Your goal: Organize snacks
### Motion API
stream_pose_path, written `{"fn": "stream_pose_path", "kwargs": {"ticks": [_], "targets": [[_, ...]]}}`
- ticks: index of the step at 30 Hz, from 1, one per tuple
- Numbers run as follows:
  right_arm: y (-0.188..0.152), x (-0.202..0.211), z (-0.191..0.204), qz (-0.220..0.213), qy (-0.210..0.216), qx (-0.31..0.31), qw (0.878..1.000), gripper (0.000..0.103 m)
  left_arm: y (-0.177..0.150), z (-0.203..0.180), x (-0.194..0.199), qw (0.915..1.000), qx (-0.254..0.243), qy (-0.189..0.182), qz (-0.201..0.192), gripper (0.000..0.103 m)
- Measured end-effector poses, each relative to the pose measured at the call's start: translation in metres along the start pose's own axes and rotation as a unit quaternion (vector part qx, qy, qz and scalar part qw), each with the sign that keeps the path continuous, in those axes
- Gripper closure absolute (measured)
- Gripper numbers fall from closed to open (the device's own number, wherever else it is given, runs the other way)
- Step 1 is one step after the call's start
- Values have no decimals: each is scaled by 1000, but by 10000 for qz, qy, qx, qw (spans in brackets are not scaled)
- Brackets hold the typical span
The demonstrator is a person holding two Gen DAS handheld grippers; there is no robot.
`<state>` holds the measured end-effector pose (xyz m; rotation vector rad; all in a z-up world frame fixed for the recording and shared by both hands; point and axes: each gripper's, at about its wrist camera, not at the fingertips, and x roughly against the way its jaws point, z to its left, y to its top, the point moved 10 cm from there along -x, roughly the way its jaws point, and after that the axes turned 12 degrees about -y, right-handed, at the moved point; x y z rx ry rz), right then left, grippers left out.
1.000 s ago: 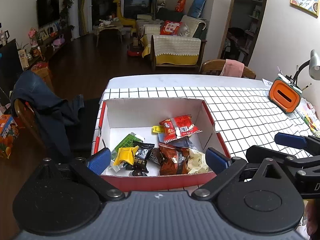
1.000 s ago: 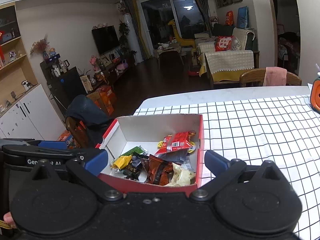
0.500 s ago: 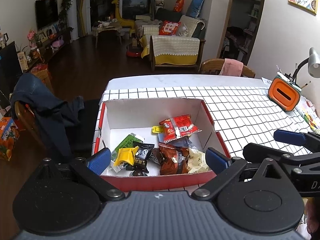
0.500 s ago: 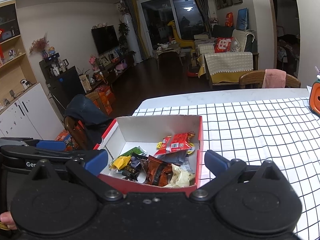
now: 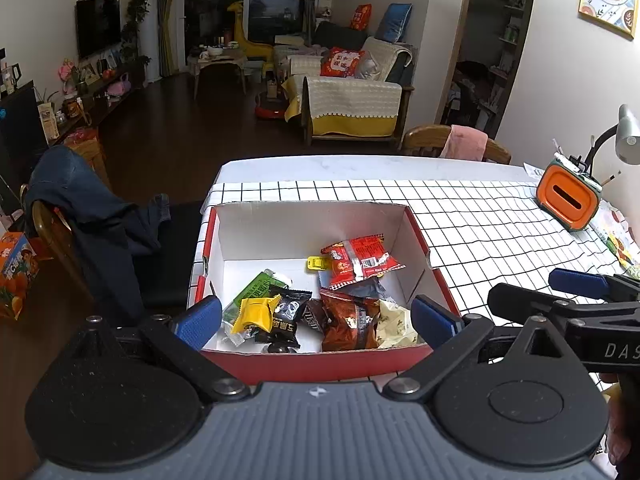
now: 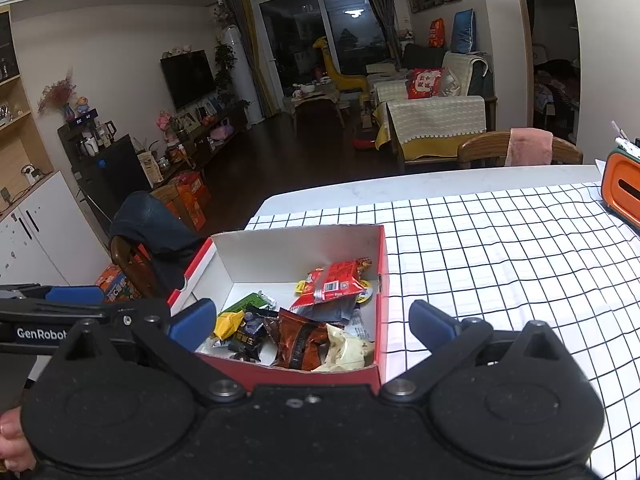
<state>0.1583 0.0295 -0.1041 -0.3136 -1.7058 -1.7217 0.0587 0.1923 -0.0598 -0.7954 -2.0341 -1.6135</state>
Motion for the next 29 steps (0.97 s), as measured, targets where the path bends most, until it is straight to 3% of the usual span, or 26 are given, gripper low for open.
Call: {"fn": "stream_pose_path", "kwargs": {"ticks": [29], "targets": [[-3, 5, -1, 20, 37, -44, 10000, 0, -8, -9, 3, 9999, 10, -122, 44, 2]]}}
